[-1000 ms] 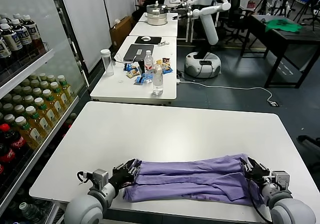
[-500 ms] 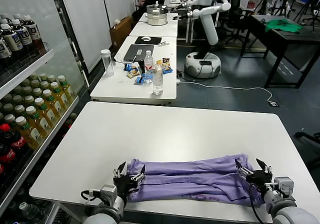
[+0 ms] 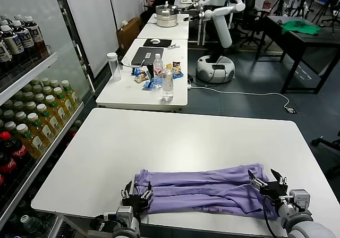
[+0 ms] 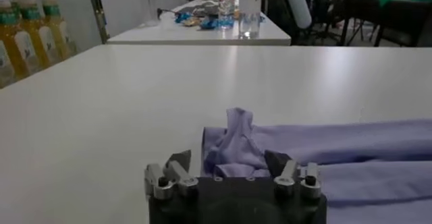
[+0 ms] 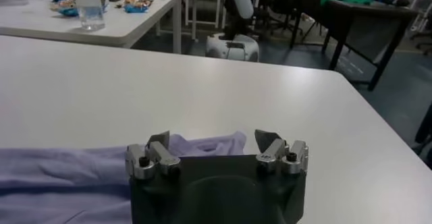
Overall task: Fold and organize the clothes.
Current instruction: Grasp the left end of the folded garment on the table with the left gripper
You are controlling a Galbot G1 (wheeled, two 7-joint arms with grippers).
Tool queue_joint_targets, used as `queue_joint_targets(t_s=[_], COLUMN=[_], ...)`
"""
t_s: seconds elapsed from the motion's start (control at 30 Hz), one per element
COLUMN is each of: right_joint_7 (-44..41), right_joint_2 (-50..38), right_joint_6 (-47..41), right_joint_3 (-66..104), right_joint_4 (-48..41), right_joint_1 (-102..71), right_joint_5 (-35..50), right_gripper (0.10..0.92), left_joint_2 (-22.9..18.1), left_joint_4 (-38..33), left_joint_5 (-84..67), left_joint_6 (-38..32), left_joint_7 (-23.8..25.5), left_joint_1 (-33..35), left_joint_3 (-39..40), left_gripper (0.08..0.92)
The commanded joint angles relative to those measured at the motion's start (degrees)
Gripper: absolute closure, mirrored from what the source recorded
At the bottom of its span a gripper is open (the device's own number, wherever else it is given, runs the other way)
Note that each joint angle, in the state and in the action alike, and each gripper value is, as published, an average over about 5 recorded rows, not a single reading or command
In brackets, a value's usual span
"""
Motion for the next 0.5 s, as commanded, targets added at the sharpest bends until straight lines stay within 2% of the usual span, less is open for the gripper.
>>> queue_joint_targets(t_s=[0.03,0.27,0.5], right_joint_7=[0.06,0.22,0.45], right_joint_2=[0.16,0.33,0.53], right_joint_6=[-0.06,-0.24,-0.10], right_joint_3=[0.20,0.70,1.49], right_joint_4=[0.48,1.08,1.22], right_joint_1=[-0.22,-0.30,-0.55], right_joint_5=[-0.09,0.18,0.67], right_gripper=[0.203,0.203,0.203], left_joint_2=[-1.39,3.36,15.73], left_joint_4=[1.58,1.02,0.72], left_joint_5=[-0.28,-5.46,-13.85], left_joint_6=[-0.88,-0.85,-0.67], left_joint_7=[0.07,1.80,4.40], left_joint_1=[0.70,-1.42,-3.65], left_joint_3=[-0.45,-5.50,-18.32], left_gripper=[0.395,0.603,0.802])
